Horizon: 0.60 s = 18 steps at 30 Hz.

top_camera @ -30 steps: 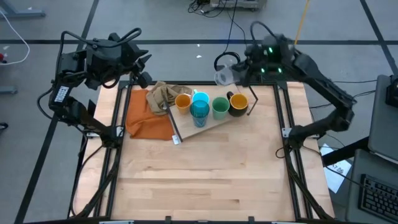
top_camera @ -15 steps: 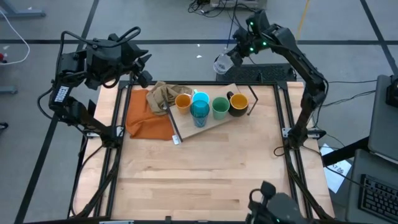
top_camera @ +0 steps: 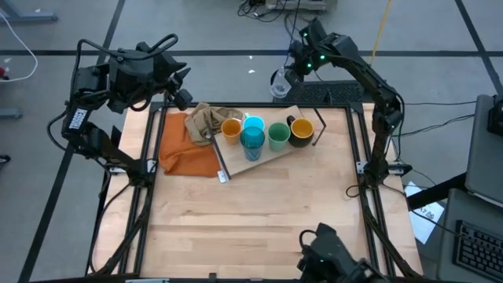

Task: Stack small to large cups/mugs on shelf
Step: Put the transparent mug on the shelf

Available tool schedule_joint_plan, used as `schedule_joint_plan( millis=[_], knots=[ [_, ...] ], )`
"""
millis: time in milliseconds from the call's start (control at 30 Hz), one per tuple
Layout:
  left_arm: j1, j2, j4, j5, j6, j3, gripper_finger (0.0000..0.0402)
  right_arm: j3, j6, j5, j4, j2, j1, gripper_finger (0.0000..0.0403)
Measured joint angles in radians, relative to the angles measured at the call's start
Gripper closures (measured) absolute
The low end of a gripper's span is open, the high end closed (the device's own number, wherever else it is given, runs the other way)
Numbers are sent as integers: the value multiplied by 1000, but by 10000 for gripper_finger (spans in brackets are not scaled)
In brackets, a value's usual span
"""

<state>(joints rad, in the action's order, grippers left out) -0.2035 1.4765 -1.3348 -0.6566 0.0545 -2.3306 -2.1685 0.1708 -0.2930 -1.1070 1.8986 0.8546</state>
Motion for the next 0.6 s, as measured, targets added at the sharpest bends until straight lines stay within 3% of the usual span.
schedule_joint_plan(
  millis=[333,467,600],
  knots=[
    [0,0,-12,0,13,0,330,0,41,63,-54,80,-69,403],
    [0,0,-31,-11,13,0,330,1,79,137,-58,100,-90,403],
    [0,0,-50,-26,8,0,330,2,66,135,-62,139,-95,403]
  ],
)
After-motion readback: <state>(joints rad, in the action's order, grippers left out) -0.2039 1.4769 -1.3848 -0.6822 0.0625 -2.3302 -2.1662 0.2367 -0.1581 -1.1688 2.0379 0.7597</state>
